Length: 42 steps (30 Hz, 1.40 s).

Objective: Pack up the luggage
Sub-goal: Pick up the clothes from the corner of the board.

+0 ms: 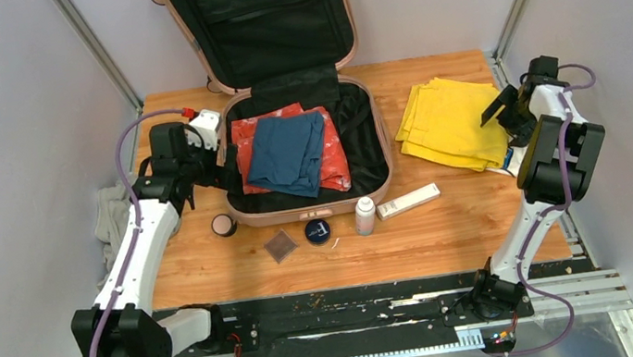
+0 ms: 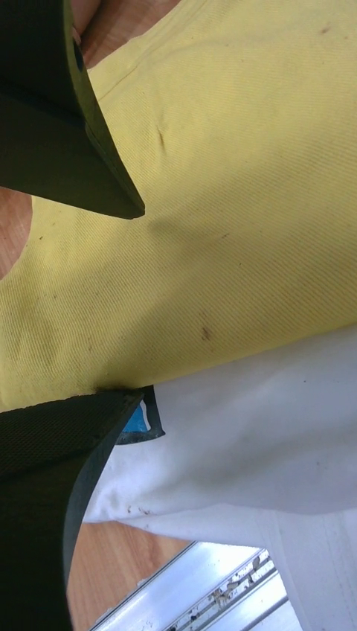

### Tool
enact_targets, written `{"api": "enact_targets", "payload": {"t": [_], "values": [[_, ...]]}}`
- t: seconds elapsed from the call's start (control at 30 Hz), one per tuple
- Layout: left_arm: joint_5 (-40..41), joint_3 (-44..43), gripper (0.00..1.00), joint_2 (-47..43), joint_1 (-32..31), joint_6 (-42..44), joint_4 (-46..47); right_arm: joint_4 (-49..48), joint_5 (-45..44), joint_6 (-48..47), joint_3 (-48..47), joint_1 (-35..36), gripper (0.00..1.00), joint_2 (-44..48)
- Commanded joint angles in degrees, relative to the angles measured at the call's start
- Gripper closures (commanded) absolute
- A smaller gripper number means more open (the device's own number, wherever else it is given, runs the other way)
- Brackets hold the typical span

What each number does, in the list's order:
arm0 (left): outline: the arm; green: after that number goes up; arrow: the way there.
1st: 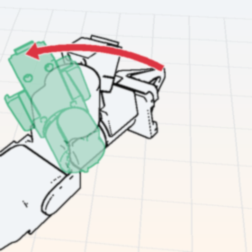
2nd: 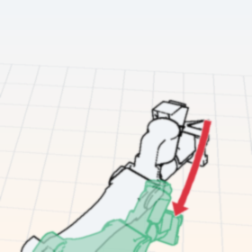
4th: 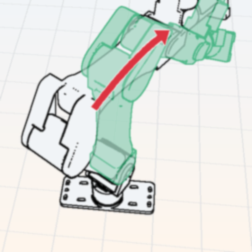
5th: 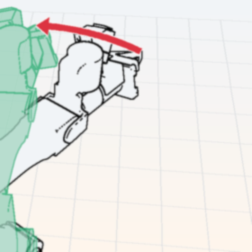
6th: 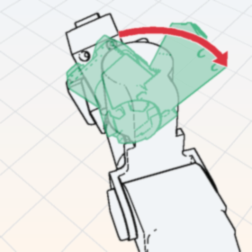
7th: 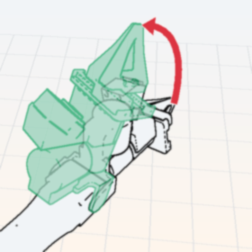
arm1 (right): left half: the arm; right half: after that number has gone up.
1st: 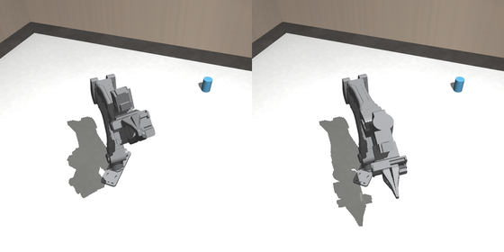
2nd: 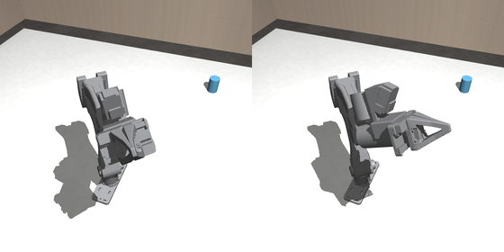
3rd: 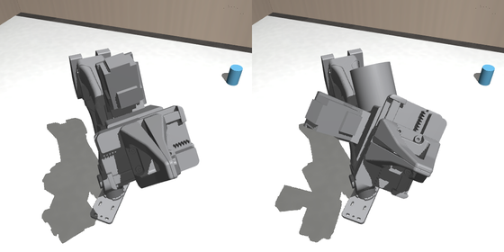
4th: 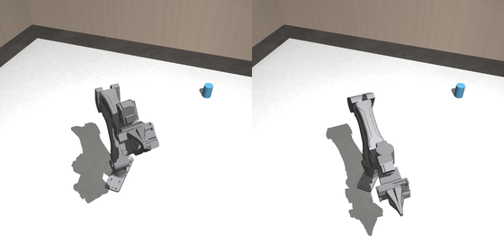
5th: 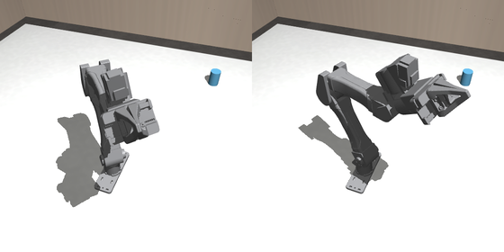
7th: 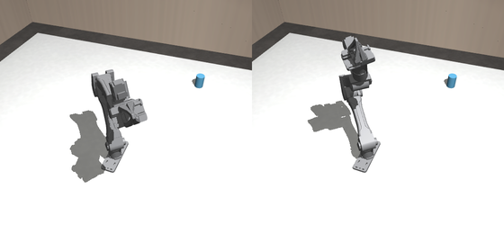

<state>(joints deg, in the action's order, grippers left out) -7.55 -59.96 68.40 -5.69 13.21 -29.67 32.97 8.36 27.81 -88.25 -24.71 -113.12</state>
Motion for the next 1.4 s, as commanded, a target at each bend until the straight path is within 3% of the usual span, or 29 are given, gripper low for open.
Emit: {"api": "enact_targets", "payload": {"t": [0.0, 0.23, 0.47, 0.6, 0.73, 0.9, 1.37], "values": [[0.0, -2.1, 0.0, -1.6, 0.7, -0.5, -1.1, -0.5, 4.2, -0.9, 2.4, -0.8, 0.15, -0.9], [2.0, -2.9, 0.0, -3.0, 0.8, 0.2, -2.7, -5.7, 14.8, 0.8, 4.9, -1.1, 0.27, -0.8], [1.7, -4.3, 0.0, -4.2, 1.3, 0.6, -4.6, -7.4, 15.4, 2.4, 8.6, -2.1, 0.35, -2.6], [1.0, -4.6, 0.0, -4.8, 1.2, 0.7, -4.8, -9.3, 17.5, 3.1, 9.6, -2.8, 0.53, -2.2], [0.7, -5.3, 0.0, -5.3, 1.3, 0.2, -5.2, -9.9, 20.0, 4.0, 8.7, -3.1, 0.8, -0.2], [-1.2, -7.8, 0.0, -5.7, 1.3, -1.2, -6.4, -11.1, 24.2, 6.5, 7.0, -3.1, 0.99, 2.7], [-0.5, -9.5, 0.0, -9.1, 1.3, -2.5, -9.3, -12.4, 24.2, 10.0, 3.1, 1.8, 1.0, 11.9]]}}
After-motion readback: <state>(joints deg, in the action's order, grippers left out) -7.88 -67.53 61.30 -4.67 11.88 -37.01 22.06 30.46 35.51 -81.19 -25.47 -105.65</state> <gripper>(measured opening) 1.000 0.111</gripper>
